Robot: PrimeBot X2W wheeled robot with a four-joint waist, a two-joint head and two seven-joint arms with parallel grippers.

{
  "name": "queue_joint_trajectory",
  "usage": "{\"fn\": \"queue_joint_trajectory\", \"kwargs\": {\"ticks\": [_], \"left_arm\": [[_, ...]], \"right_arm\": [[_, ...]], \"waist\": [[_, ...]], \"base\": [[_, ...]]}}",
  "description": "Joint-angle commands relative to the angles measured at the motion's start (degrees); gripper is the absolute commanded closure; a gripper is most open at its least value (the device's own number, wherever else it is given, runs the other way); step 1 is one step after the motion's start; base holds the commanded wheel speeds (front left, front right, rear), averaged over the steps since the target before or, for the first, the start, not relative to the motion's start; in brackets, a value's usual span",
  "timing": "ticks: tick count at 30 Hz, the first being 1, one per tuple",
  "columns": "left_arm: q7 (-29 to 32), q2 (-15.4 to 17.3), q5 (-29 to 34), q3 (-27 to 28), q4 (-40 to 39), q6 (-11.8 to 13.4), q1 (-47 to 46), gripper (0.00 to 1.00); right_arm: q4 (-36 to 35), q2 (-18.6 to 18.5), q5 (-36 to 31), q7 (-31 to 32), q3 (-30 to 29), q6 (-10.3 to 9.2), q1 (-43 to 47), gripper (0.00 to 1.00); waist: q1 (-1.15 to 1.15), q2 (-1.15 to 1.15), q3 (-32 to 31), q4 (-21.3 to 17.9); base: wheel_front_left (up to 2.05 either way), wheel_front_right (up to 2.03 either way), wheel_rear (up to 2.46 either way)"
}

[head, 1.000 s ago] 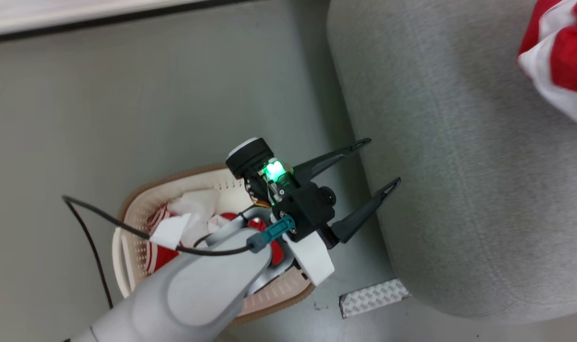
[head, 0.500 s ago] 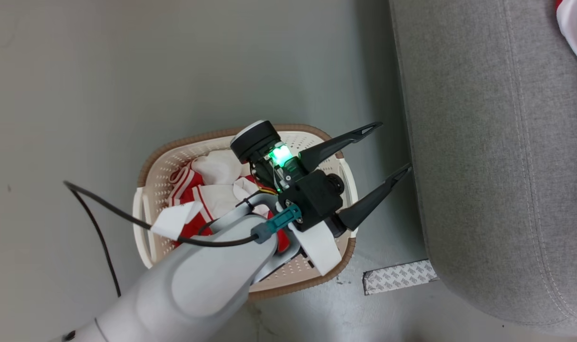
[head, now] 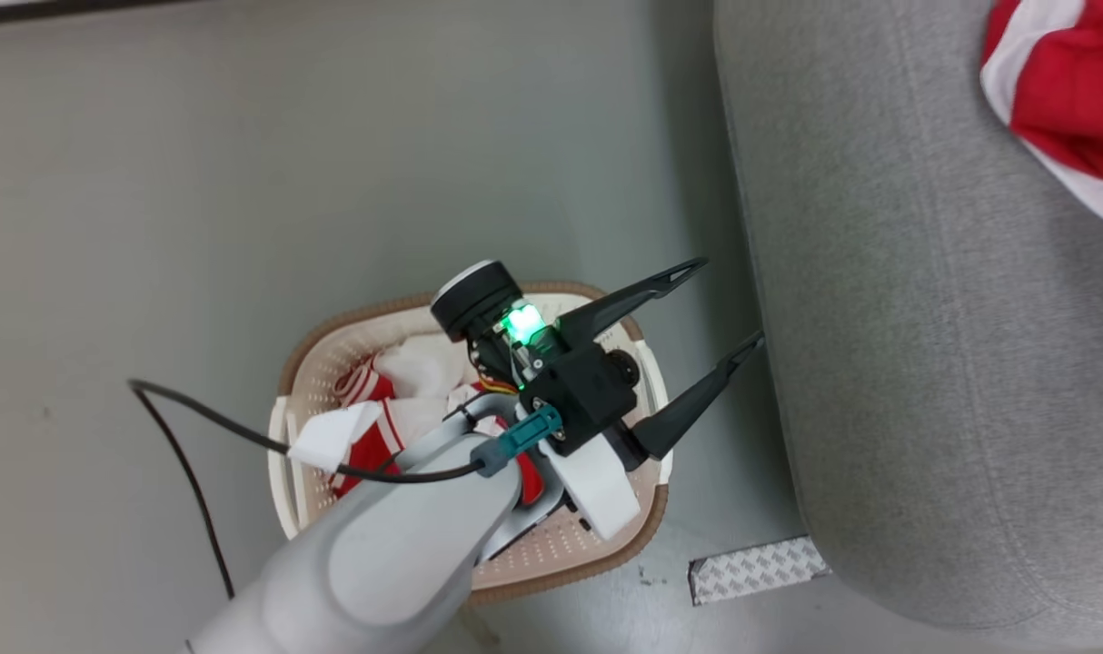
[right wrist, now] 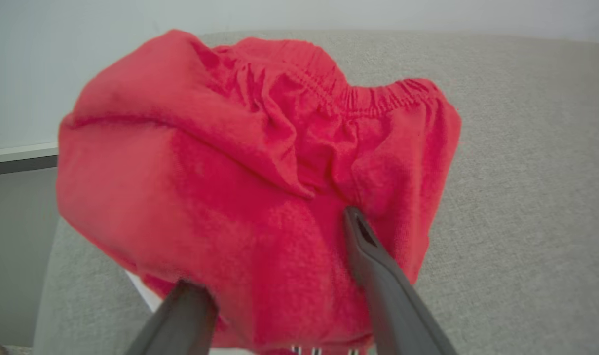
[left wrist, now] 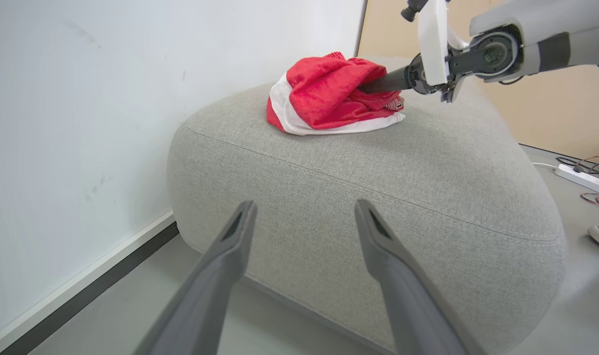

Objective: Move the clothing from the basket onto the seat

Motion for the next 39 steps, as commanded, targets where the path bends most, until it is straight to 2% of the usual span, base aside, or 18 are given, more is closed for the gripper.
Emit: {"fn": "queue_joint_trajectory", "kwargs": {"ticks": [1, 9, 15, 24, 33, 39], "left_arm": [[0.0, -0.1, 0.1, 0.3, 0.3, 0.0, 1.0, 0.00], [0.0, -0.6, -0.8, 3.3, 1.0, 0.3, 6.6, 0.00], [0.0, -0.9, -1.3, 6.1, 1.1, 0.5, 11.8, 0.00], [0.0, -1.7, -2.7, 11.4, 0.5, 1.4, 18.5, 0.00], [0.0, 0.6, -3.8, 18.2, -0.8, 3.6, 24.4, 0.00], [0.0, 2.6, -4.3, 23.2, -2.5, 5.6, 28.3, 0.00]], "right_arm": [[0.3, -0.6, 0.4, 0.1, 0.5, -0.12, 0.4, 0.00], [-1.0, -1.8, 1.0, 1.7, 6.3, -0.12, 4.1, 0.00], [-4.3, -3.1, 0.2, -0.6, 9.7, -0.12, 8.6, 0.00], [-11.8, -3.8, 1.0, -6.9, 10.0, -0.12, 16.3, 0.00], [-19.3, -0.6, -1.0, -12.8, 6.6, -0.13, 22.8, 0.00], [-22.4, 4.3, -4.4, -16.1, 1.4, -0.13, 28.3, 0.00]], "waist": [[0.00, 0.00, -2.1, -0.5], [0.00, 0.00, -12.3, -1.1], [0.00, 0.00, -20.3, -0.9], [0.00, 0.00, -29.3, 1.3], [0.00, 0.00, -34.5, 4.0], [0.00, 0.00, -35.5, 6.0]], "base": [[0.00, 0.00, 0.00], [0.00, 0.00, 0.00], [0.00, 0.00, 0.00], [0.00, 0.00, 0.00], [0.00, 0.00, 0.00], [0.00, 0.00, 0.00]]}}
